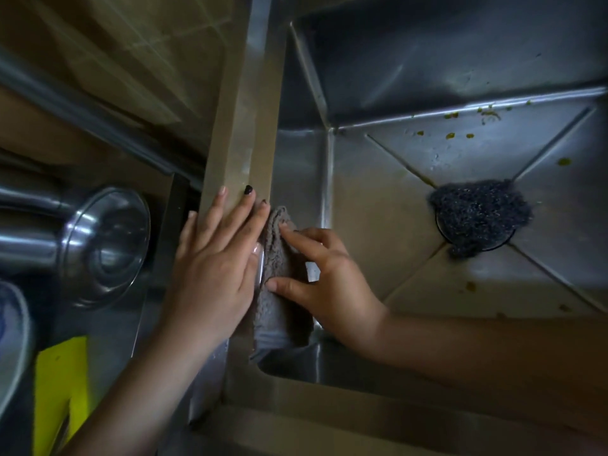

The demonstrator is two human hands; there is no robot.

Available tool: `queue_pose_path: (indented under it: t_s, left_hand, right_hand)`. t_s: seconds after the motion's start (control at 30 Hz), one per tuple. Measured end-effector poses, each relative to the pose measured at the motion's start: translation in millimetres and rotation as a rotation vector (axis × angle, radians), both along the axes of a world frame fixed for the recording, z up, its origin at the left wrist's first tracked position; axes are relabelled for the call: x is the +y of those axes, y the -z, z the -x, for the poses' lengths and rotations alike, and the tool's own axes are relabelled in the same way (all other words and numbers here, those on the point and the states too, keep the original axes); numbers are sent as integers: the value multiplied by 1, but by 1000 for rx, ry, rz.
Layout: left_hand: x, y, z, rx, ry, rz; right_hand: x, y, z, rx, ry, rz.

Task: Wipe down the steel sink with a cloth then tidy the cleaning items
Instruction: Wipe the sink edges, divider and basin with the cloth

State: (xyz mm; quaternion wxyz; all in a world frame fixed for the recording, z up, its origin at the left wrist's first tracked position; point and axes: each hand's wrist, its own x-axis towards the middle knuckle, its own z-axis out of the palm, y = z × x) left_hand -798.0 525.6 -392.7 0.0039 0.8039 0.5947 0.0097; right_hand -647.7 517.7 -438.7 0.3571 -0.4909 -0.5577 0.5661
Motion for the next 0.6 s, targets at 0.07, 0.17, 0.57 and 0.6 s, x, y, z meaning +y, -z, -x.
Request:
queue_pose_path:
  t_s: [0.07,0.17,0.57,0.6]
  left_hand:
    - [0,0,-1,13,-4,-7]
    - [-1,0,-1,25,-13,-8]
    - [0,0,-3,32,-31,-2]
    - [0,0,-4,29,-31,-3]
  right_hand:
    - [0,5,1,-21,-7,-24]
    - [3,14,-1,-37,-23,11]
    - [20,85,-5,-99,-94,338]
    - [22,91,-5,-120,-98,356]
